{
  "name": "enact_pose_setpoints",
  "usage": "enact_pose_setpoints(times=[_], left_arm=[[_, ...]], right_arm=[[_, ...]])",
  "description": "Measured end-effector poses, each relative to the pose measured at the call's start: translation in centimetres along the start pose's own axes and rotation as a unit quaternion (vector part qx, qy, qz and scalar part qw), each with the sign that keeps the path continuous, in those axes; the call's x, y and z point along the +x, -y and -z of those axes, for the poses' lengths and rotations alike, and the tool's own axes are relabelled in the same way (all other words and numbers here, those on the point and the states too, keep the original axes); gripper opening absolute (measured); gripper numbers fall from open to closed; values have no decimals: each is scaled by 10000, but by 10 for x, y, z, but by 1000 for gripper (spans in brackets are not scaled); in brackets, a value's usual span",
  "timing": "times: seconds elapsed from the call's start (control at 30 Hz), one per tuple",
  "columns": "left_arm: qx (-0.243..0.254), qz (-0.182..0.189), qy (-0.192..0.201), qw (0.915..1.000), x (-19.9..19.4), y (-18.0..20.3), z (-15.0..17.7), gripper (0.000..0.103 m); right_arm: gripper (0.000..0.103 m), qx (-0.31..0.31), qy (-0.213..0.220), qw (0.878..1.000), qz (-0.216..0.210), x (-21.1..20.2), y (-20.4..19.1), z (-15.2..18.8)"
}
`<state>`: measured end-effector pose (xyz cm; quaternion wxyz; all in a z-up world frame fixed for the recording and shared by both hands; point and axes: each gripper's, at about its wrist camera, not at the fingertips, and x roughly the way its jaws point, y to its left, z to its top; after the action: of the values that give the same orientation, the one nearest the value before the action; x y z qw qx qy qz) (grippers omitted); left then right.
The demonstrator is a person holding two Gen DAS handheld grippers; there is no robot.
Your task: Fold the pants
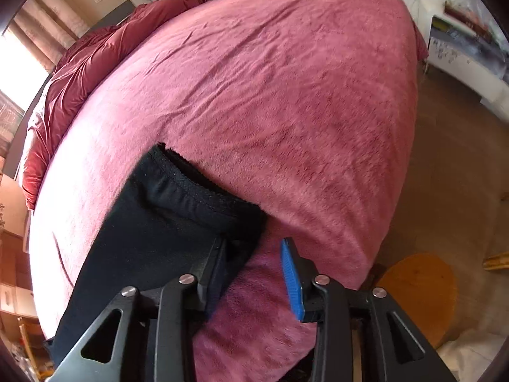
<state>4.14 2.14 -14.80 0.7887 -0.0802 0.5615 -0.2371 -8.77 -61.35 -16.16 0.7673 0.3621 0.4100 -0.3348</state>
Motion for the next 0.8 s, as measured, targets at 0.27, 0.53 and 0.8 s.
enact_pose_setpoints(times=[0.27,0.53,0.8], left_arm=[[76,-44,184,9998,-9,1,0,32],[28,-227,165,9996,-13,-5,3,32],[-55,-343,141,9993,-10,-11,1,32]], right_arm=[[44,-1150,431,9919,318,-24,-53,-14],[44,-916,-103,9954,267,35,-85,-58],[5,-1109,-260,9874,1103,73,-75,-51]])
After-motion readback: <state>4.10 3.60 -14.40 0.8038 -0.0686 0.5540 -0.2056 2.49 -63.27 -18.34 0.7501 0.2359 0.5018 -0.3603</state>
